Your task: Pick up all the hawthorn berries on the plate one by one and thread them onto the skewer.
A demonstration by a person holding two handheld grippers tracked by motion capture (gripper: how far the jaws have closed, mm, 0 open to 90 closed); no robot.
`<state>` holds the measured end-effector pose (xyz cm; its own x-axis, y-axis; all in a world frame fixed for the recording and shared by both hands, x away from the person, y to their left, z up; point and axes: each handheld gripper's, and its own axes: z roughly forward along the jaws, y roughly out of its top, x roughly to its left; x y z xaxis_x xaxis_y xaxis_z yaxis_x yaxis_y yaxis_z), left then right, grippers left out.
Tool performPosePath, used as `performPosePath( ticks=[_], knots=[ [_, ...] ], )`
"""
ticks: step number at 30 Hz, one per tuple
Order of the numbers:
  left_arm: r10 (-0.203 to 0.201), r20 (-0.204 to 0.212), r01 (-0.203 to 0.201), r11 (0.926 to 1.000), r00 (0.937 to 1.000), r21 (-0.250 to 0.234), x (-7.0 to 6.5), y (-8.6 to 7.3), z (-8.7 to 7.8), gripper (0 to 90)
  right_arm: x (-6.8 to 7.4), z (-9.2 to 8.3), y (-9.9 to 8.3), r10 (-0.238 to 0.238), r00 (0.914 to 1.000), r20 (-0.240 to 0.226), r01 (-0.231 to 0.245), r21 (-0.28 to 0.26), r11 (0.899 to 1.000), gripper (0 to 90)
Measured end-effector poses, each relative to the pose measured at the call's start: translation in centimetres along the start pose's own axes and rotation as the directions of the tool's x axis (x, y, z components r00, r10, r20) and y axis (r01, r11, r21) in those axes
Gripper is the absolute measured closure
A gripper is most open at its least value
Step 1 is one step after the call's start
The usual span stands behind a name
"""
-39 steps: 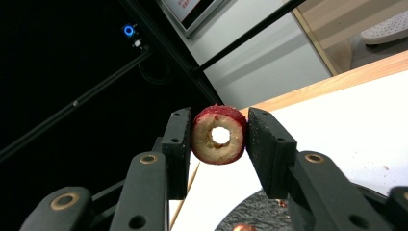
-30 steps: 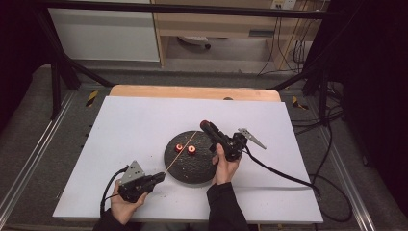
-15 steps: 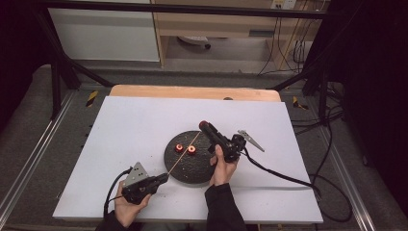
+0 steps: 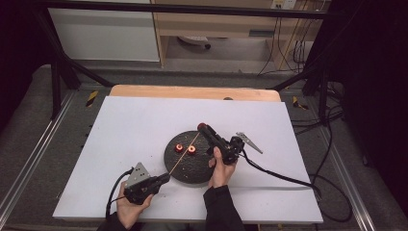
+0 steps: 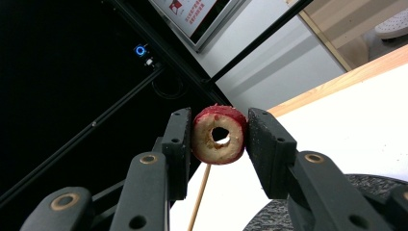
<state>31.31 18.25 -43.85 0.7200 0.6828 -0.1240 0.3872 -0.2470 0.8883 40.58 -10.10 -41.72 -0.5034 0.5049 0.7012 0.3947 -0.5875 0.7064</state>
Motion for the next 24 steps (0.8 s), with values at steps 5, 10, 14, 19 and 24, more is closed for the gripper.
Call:
performPosePath(
  ticks=[5,10,14,19,24],
  knots=[
    [-0.012,-0.013,0.012,0.9999,0.9998,-0.007,-0.7,0.6,0.5,88.3,0.0,-0.1,-0.4,-0.002,1.0000,0.002,0.002,0.000,1.000,62.5],
    [-0.015,-0.023,0.015,0.9998,0.9996,-0.013,-1.2,1.3,1.0,88.3,0.1,-0.3,-0.6,-0.002,1.0000,-0.004,0.002,0.005,1.000,62.5],
    [-0.025,-0.019,0.025,0.9995,0.9995,-0.019,-1.1,2.0,1.3,88.3,0.3,-0.5,-0.6,-0.006,0.9999,-0.010,0.006,0.012,1.000,62.5],
    [-0.038,-0.007,0.038,0.9991,0.9993,-0.019,-1.1,3.0,1.9,88.3,0.4,-0.6,-0.8,-0.005,0.9999,-0.009,0.005,0.020,1.000,62.5],
    [-0.049,0.004,0.049,0.9986,0.9988,-0.021,-0.8,4.1,2.6,88.4,0.5,-0.8,-0.9,-0.016,0.9998,-0.014,0.016,0.029,0.999,62.5]
  ],
)
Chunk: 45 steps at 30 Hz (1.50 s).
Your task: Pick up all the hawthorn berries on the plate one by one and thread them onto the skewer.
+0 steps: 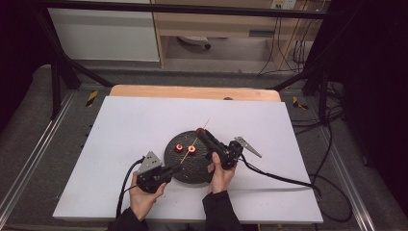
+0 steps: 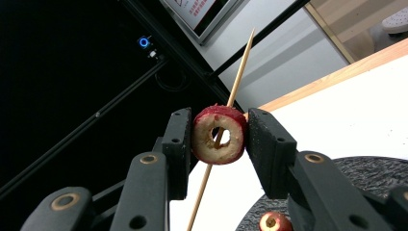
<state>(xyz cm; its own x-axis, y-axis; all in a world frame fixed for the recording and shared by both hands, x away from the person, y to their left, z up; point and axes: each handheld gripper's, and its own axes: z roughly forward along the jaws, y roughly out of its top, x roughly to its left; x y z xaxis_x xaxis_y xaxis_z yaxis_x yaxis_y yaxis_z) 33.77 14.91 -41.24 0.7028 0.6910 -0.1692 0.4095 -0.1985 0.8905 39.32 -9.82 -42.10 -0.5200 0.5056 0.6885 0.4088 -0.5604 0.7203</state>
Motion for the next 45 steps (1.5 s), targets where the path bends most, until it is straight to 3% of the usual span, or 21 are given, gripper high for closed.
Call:
performPosePath(
  ticks=[16,28,40,45],
  knots=[
    [0.000,0.006,-0.001,1.0000,1.0000,0.005,0.0,2.5,2.2,88.4,0.2,-0.4,-0.5,-0.029,0.9996,-0.006,0.030,0.049,0.998,62.5],
    [-0.001,0.011,0.001,1.0000,0.9999,0.005,0.1,3.0,2.8,88.5,0.3,-0.7,-0.9,-0.047,0.9989,-0.007,0.048,0.066,0.997,62.5],
    [0.005,0.013,-0.005,0.9999,0.9999,0.016,0.3,3.1,3.3,88.5,0.1,-0.7,-1.3,-0.065,0.9979,-0.003,0.065,0.115,0.991,62.1],
    [0.021,0.013,-0.021,0.9996,0.9997,0.020,0.5,2.9,2.7,88.5,0.2,-0.8,-0.9,-0.092,0.9957,-0.009,0.093,0.139,0.986,55.8]
  ],
)
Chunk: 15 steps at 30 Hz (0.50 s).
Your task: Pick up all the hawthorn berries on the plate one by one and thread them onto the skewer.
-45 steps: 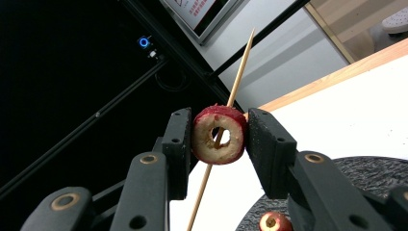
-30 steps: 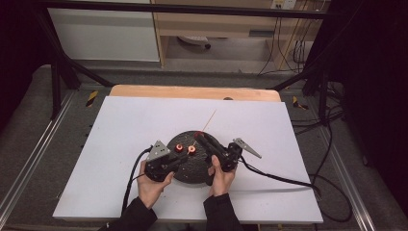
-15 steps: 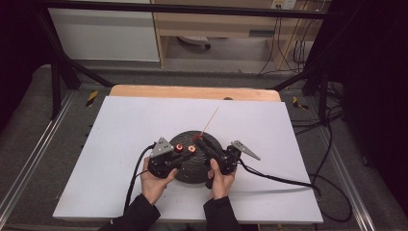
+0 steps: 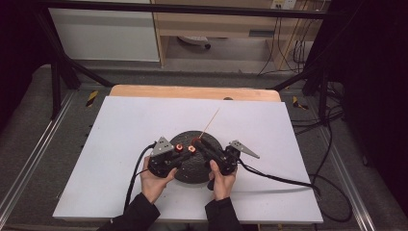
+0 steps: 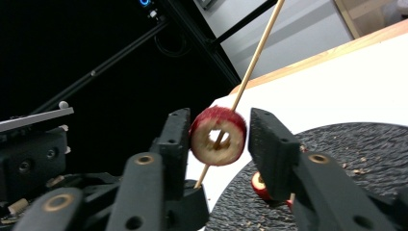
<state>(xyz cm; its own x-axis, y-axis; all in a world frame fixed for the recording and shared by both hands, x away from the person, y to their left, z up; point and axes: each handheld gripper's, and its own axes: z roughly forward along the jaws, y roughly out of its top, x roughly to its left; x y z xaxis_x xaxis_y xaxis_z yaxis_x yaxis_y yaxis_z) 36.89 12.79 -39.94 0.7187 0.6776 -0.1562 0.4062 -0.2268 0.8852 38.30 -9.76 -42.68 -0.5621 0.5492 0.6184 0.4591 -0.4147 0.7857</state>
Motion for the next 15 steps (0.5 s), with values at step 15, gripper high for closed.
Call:
performPosePath(
  ticks=[15],
  knots=[
    [0.008,-0.019,-0.008,0.9992,0.9998,0.039,2.6,-2.4,-3.7,88.5,-1.0,-1.3,1.9,-0.209,0.9765,0.053,0.191,0.231,0.954,19.8]
  ],
)
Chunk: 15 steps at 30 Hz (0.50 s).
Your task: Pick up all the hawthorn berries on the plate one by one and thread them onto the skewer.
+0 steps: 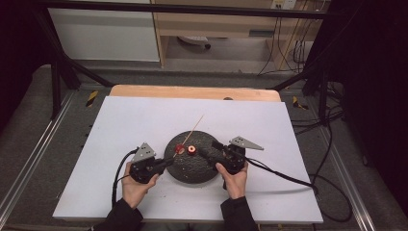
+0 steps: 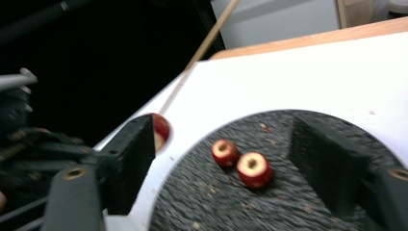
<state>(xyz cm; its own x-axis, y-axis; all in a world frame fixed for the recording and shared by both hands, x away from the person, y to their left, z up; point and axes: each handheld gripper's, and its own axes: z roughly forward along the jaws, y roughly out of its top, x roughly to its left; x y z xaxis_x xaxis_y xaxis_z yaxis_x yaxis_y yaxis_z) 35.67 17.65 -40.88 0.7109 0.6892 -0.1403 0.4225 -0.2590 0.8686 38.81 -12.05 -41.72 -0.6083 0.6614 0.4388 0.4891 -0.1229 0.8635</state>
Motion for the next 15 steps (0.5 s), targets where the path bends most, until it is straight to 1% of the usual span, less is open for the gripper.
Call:
performPosePath(
  ticks=[1,2,3,4,6,7,8,10,13,15],
  knots=[
    [0.000,-0.003,0.000,1.0000,1.0000,0.002,0.1,-0.2,-0.3,88.5,0.0,0.0,0.0,0.000,1.0000,0.000,0.000,0.000,1.000,19.8],
    [0.001,-0.003,-0.001,1.0000,1.0000,0.004,0.3,-0.3,-0.6,88.6,-0.1,-0.1,0.0,-0.011,0.9999,0.004,0.011,0.013,1.000,17.7],
    [0.000,-0.003,0.000,1.0000,1.0000,0.008,0.4,-0.5,-0.8,88.5,-0.4,-0.2,0.0,-0.034,0.9992,0.020,0.033,0.043,0.999,13.2],
    [0.001,-0.005,0.000,0.9999,1.0000,0.012,0.5,-0.7,-1.1,88.5,-0.4,-0.2,0.0,-0.034,0.9992,0.020,0.033,0.043,0.999,13.2],
    [0.008,-0.008,-0.008,0.9998,0.9999,0.017,0.8,-1.0,-1.6,88.5,-0.5,-0.3,0.1,-0.059,0.9976,0.035,0.056,0.083,0.995,10.1],
    [0.009,-0.008,-0.009,0.9998,0.9999,0.020,0.9,-1.2,-1.9,88.5,-0.7,-0.4,0.1,-0.077,0.9962,0.040,0.072,0.118,0.990,7.6],
    [0.009,-0.009,-0.009,0.9997,0.9999,0.021,1.0,-1.3,-2.2,88.5,-0.7,-0.4,0.1,-0.077,0.9962,0.040,0.072,0.118,0.990,7.6],
    [0.008,-0.012,-0.008,0.9996,0.9999,0.026,1.3,-1.7,-2.7,88.5,-0.8,-0.4,0.2,-0.096,0.9943,0.048,0.088,0.143,0.986,6.3],
    [0.006,-0.013,-0.006,0.9994,0.9999,0.034,1.7,-2.3,-3.3,88.5,-1.0,-0.5,0.4,-0.128,0.9904,0.054,0.116,0.187,0.976,5.4],
    [0.006,-0.014,-0.005,0.9993,0.9999,0.038,1.9,-2.7,-3.7,88.5,-1.1,-0.5,0.5,-0.140,0.9883,0.060,0.124,0.218,0.968,4.8]
  ],
)
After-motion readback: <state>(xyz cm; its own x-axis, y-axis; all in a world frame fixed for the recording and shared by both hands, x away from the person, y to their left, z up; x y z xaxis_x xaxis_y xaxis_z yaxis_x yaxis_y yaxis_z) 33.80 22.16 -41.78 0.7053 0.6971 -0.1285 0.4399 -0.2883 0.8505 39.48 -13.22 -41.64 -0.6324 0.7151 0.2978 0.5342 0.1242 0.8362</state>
